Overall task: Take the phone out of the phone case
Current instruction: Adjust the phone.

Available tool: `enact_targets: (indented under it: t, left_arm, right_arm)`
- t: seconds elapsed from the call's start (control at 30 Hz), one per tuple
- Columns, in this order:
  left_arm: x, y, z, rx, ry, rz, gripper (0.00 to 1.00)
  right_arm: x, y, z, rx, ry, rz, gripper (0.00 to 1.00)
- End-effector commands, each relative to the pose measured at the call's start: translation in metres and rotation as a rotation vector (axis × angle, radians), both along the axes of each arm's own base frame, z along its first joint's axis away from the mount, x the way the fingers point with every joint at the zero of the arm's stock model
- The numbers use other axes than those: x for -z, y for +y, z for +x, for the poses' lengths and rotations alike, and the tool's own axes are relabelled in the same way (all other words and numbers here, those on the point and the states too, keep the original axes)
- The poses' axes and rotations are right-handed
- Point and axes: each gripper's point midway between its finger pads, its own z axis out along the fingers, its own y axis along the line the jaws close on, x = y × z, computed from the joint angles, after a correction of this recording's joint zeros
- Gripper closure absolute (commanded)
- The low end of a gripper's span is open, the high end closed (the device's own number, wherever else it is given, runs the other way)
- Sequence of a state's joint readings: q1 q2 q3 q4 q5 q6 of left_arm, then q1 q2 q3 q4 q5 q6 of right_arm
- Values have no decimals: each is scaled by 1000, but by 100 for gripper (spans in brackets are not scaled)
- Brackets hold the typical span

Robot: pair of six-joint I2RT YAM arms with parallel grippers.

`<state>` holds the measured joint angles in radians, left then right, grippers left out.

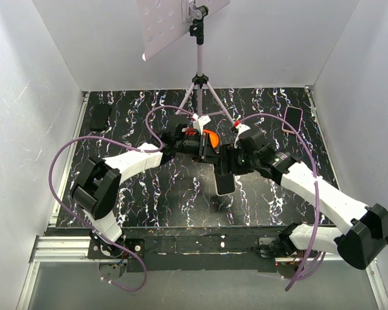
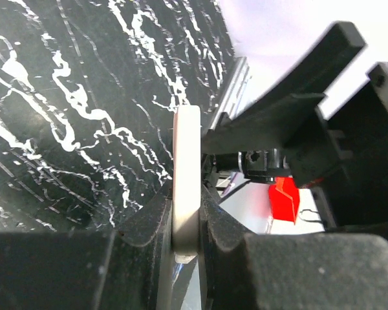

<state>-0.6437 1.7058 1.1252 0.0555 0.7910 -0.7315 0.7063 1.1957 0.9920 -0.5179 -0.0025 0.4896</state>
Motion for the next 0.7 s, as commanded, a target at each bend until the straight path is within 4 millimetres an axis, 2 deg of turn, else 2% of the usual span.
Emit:
enact_targets:
  t: [0.0,0.1,0.2,0.33,0.47,0.67]
  left_arm:
    - [-23,10,9,-14,-70,-13,100]
    - [-33,16,13,-19,-87,-45,100]
    - [-49,16,6,33,-95,-119,100]
    - [-72,14,-11,133,-123,-213,100]
    - [-86,14,-25,214,-134,-274,100]
    - [-102,12,-45,311,-161,-334,100]
  right_arm:
    - [-21,-2,-33,-74,14,105,17]
    - [-18,-1,-49,-111,26,172,17]
    - [-23,3,-57,-133,28,281,17]
    - [-32,5,-59,-155,14,386,18]
    - [-31,-5,-55,-130,32,401,18]
    - [-53,-8,-59,-222,-11,495,19]
